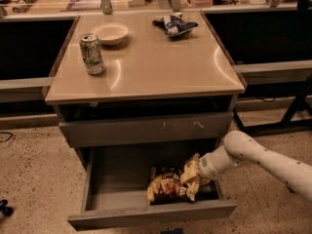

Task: Pick brown chip bag from middle drawer and place on counter

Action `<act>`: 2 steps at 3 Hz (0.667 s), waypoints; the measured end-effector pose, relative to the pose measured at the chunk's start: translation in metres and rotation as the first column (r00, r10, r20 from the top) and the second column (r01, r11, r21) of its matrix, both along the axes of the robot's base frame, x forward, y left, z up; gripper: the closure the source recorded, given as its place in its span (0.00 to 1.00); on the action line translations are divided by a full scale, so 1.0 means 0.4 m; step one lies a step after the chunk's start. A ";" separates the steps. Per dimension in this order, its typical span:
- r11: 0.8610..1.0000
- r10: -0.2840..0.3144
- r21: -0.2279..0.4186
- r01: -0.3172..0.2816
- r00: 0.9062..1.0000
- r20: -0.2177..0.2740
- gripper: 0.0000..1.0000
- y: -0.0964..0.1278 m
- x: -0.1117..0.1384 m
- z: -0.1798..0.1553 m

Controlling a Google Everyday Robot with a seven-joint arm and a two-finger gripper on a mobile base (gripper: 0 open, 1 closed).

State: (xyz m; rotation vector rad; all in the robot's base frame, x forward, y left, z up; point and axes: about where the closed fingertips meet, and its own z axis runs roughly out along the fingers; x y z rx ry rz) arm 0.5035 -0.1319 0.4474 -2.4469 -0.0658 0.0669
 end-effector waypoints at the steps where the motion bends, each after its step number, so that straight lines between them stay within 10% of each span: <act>1: 1.000 0.000 0.000 0.000 1.000 0.000 0.91 0.000 0.000 0.000; 2: 1.000 -0.017 0.017 0.017 1.000 -0.013 1.00 0.020 0.000 0.020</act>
Offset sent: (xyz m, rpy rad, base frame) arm 0.0020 0.0137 0.0211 0.0369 0.0235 -0.0461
